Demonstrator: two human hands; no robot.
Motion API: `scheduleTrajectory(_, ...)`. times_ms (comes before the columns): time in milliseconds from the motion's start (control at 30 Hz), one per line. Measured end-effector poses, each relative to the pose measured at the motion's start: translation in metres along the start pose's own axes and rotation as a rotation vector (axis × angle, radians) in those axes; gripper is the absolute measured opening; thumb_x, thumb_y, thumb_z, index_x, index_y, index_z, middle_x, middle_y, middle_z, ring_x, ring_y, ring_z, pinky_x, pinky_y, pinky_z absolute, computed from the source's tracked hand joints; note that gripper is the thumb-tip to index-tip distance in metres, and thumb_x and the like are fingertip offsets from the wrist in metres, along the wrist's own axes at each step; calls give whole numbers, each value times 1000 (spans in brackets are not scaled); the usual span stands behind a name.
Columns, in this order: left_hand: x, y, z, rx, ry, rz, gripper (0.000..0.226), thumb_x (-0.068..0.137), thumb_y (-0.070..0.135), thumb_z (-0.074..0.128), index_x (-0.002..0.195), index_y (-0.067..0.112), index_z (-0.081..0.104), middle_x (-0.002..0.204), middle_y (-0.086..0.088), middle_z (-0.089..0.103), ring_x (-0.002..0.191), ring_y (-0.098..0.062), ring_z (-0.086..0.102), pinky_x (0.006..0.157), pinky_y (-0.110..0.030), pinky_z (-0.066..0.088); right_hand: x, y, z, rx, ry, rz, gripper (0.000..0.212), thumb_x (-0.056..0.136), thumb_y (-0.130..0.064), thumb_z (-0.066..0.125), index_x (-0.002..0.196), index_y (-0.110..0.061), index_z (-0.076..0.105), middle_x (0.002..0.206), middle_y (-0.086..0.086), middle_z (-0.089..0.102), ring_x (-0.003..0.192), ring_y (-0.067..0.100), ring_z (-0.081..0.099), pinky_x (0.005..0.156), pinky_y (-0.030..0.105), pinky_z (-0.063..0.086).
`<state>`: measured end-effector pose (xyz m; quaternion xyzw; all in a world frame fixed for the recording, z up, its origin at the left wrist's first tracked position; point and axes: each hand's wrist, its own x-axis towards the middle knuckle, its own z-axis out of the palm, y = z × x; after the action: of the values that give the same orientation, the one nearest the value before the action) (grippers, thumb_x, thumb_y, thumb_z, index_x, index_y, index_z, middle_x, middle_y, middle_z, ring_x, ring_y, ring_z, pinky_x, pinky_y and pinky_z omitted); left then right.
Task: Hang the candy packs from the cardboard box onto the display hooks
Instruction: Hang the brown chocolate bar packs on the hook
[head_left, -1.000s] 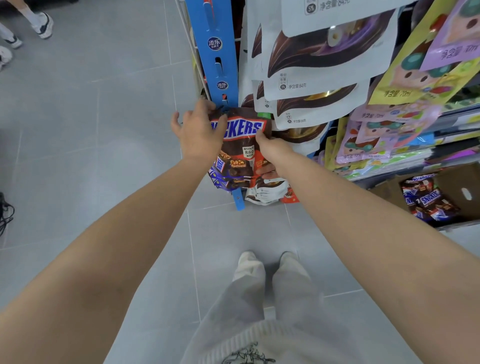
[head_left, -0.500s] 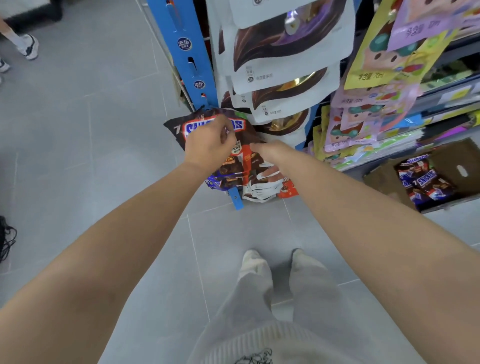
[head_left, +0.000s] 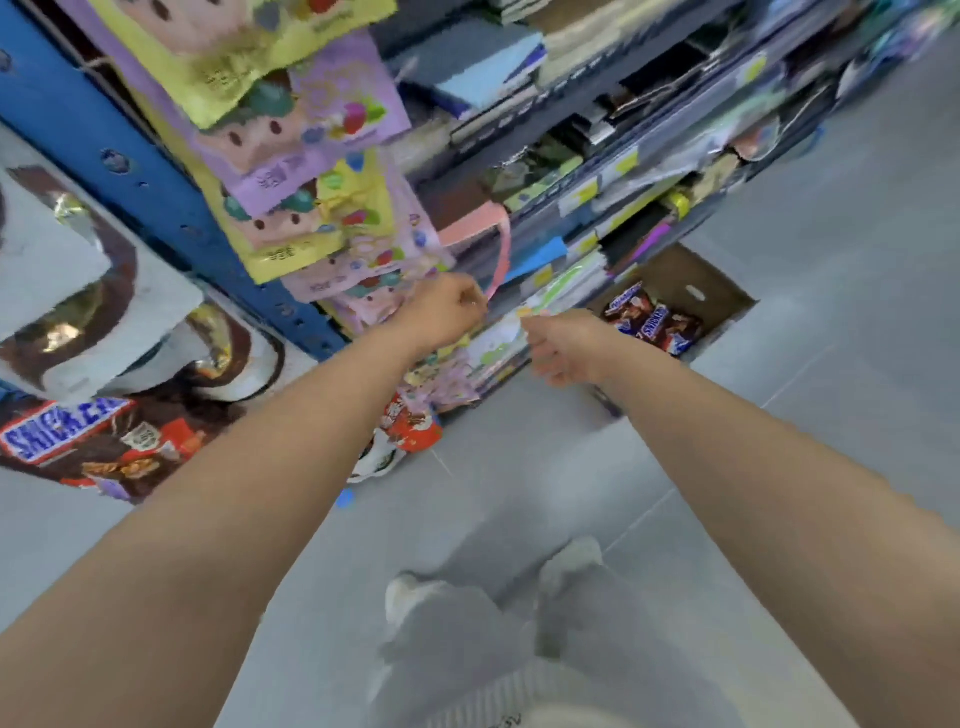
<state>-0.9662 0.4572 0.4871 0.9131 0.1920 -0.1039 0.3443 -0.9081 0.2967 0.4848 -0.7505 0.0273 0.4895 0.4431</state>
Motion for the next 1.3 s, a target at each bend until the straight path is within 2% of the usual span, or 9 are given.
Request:
scheduleTrajectory(233, 129, 130, 73, 88, -161, 69, 21, 93, 18, 47, 87, 5, 62, 95, -13, 63, 86, -21, 55, 75, -29, 38, 29, 16, -195, 134, 189, 47, 19, 97, -26, 42, 86, -14, 51, 70, 6, 45, 60, 19, 43, 56, 23, 32)
scheduleTrajectory(367, 205, 178, 110, 72, -277, 76, 25, 94, 16, 47, 69, 19, 50, 83, -4, 54, 77, -22, 52, 68, -26, 37, 75, 27, -277, 202, 310, 61, 45, 94, -33, 51, 127, -3, 48, 95, 15, 60, 66, 16, 51, 61, 26, 40)
scheduleTrajectory(500, 298, 192, 160, 112, -372, 61, 5, 91, 18, 53, 89, 17, 58, 114, -6, 62, 106, -27, 58, 79, -27, 41, 139, 43, -339, 257, 345, 171, 18, 94, -26, 48, 83, -12, 53, 75, 8, 50, 59, 16, 42, 56, 23, 31)
scheduleTrajectory(667, 402, 179, 224, 194, -407, -12, 6, 90, 17, 53, 94, 15, 57, 129, -11, 55, 113, -27, 53, 87, -28, 41, 233, 68, -396, 382, 380, 229, 27, 94, -18, 49, 68, -12, 50, 67, 4, 50, 57, 16, 39, 55, 23, 27)
scheduleTrajectory(867, 490, 141, 311, 268, -440, -141, 29, 91, 16, 53, 115, -1, 53, 129, -22, 52, 116, -34, 51, 92, -36, 42, 368, 107, -433, 276, 411, 330, 14, 93, -17, 49, 100, -6, 55, 84, 10, 56, 70, 21, 55, 57, 25, 44)
scheduleTrajectory(1000, 536, 97, 373, 259, -438, -181, 31, 91, 16, 52, 117, -1, 52, 119, -22, 55, 108, -33, 54, 79, -31, 42, 455, 139, -440, 196, 371, 341, 34, 94, -14, 49, 124, 0, 51, 117, 14, 60, 110, 29, 59, 82, 35, 50)
scheduleTrajectory(1067, 557, 76, 402, 243, -460, -200, 30, 91, 15, 50, 113, -5, 57, 110, -22, 58, 101, -31, 55, 72, -29, 41, 493, 158, -440, 181, 331, 345, 34, 95, -17, 49, 126, -2, 49, 120, 10, 60, 113, 28, 58, 88, 35, 48)
scheduleTrajectory(1167, 579, 47, 443, 204, -498, -267, 33, 92, 16, 53, 117, -5, 57, 118, -29, 57, 110, -36, 55, 84, -35, 43, 545, 188, -444, 120, 267, 385, 30, 98, -20, 46, 124, -6, 49, 125, 12, 58, 117, 28, 56, 94, 35, 46)
scheduleTrajectory(1300, 613, -7, 510, 4, -448, -302, 66, 74, 34, 62, 135, 20, 43, 120, 1, 58, 109, -20, 57, 97, -34, 45, 619, 228, -450, 223, 316, 427, 36, 94, -17, 49, 128, -4, 49, 126, 15, 58, 114, 30, 58, 93, 38, 47)
